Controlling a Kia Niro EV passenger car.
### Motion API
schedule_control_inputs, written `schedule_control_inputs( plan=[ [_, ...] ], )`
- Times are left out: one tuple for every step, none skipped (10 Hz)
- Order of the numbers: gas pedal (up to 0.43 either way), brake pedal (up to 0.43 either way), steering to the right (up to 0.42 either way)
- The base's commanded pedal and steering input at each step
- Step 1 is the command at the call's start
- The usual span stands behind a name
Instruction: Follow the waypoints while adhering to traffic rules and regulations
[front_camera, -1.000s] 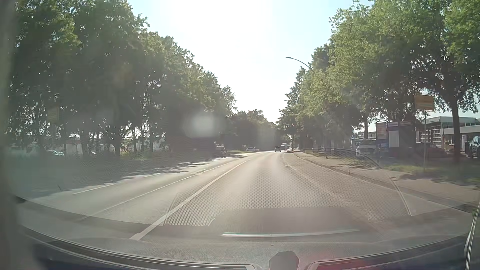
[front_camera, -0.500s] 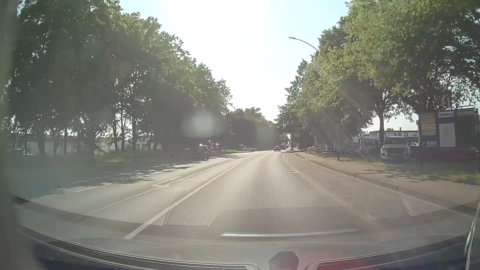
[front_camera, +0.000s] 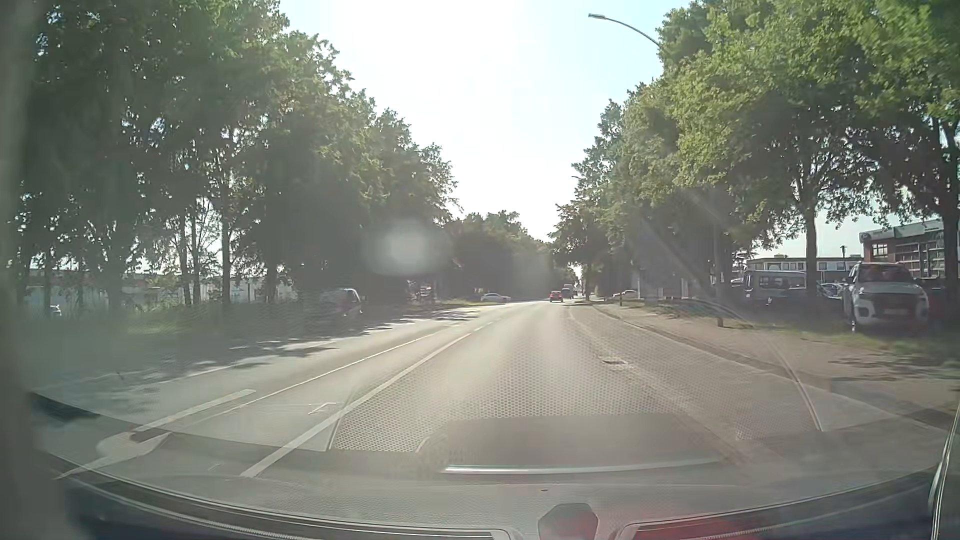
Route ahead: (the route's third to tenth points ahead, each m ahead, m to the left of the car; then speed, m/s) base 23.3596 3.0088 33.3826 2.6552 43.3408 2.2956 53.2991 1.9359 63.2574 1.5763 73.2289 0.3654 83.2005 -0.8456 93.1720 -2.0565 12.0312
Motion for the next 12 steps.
schedule_control_inputs(
  plan=[
    [0.209, 0.006, 0.004],
    [0.197, 0.006, 0.004],
    [0.197, 0.006, 0.006],
    [0.177, 0.006, 0.009],
    [0.177, 0.006, 0.009],
    [0.177, 0.006, 0.01],
    [0.177, 0.006, 0.009],
    [0.177, 0.006, 0.009],
    [0.177, 0.006, 0.009],
    [0.177, 0.006, 0.007],
    [0.177, 0.006, 0.005],
    [0.177, 0.006, 0.004]
  ],
)
